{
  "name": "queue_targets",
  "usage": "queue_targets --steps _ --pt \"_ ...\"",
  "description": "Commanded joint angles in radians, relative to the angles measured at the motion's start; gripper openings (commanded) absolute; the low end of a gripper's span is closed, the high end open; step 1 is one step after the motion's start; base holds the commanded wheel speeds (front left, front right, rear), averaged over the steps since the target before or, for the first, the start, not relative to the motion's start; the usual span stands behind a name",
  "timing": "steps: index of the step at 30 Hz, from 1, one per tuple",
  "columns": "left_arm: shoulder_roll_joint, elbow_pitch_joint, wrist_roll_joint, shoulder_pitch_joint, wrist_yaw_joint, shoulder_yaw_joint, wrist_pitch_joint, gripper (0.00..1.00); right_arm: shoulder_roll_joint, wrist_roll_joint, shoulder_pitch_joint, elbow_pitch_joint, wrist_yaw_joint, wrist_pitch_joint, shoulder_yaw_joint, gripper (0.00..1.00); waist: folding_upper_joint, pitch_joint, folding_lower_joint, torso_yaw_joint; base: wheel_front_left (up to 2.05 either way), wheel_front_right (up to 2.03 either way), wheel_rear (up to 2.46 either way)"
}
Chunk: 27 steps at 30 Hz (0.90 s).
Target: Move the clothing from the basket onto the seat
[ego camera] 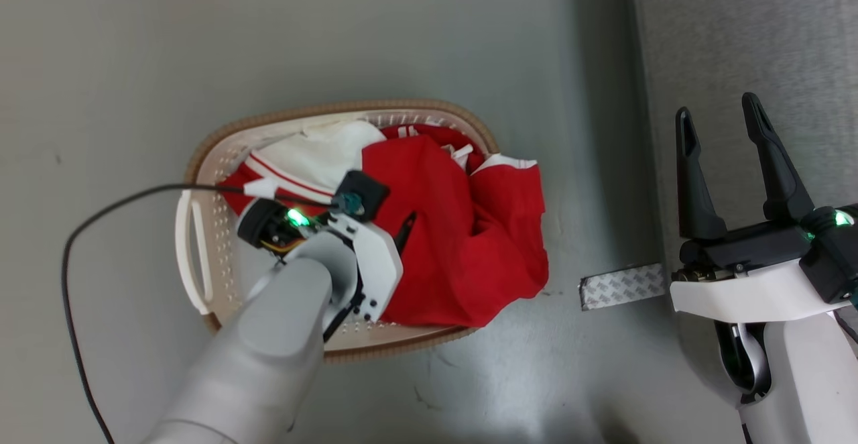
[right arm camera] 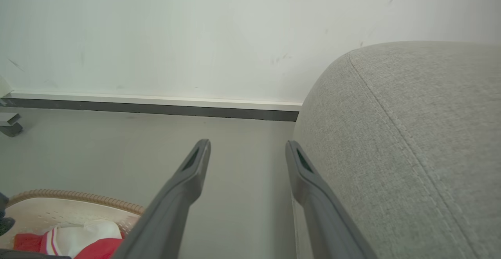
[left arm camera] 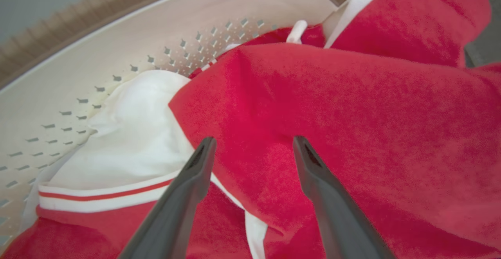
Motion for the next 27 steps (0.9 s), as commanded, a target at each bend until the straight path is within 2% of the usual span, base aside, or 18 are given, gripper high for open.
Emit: queue_targets --steps 1,8,17,23,24,25,27 --pt "0.007 0.019 -0.023 -0.026 0.000 -0.006 -0.009 1.00 -0.003 -0.012 -0.008 -0.011 -0.002 0.000 -0.002 1.00 0.0000 0.029 -0.0003 0.015 0.00 0.00 0.00" --pt "0.006 0.081 -0.094 -0.089 -0.005 -0.051 -0.019 1.00 -0.012 -0.029 0.001 -0.030 -0.002 0.000 0.011 1.00 0.0000 0.062 -0.0003 0.017 0.00 0.00 0.00" --pt "0.007 0.142 -0.125 -0.145 0.001 -0.104 -0.029 1.00 -0.015 -0.033 0.020 -0.052 -0.002 0.000 0.011 1.00 0.0000 0.105 -0.0003 0.014 0.00 0.00 0.00" --pt "0.007 0.127 -0.165 -0.151 -0.004 -0.164 -0.034 1.00 -0.017 -0.038 0.030 -0.060 -0.002 0.000 0.013 1.00 0.0000 0.129 -0.0003 0.018 0.00 0.00 0.00" --pt "0.007 0.126 -0.173 -0.152 -0.005 -0.173 -0.034 0.45 -0.018 -0.038 0.030 -0.061 -0.002 0.000 0.014 1.00 0.0000 0.131 -0.0003 0.017 0.00 0.00 0.00" --pt "0.007 0.123 -0.178 -0.154 -0.005 -0.184 -0.040 0.00 -0.018 -0.037 0.029 -0.063 -0.002 0.000 0.015 1.00 0.0000 0.133 -0.0003 0.016 0.00 0.00 0.00" --pt "0.006 0.124 -0.187 -0.157 -0.005 -0.203 -0.050 0.00 -0.020 -0.035 0.023 -0.066 -0.002 0.000 0.017 1.00 0.0000 0.136 -0.0003 0.011 0.00 0.00 0.00"
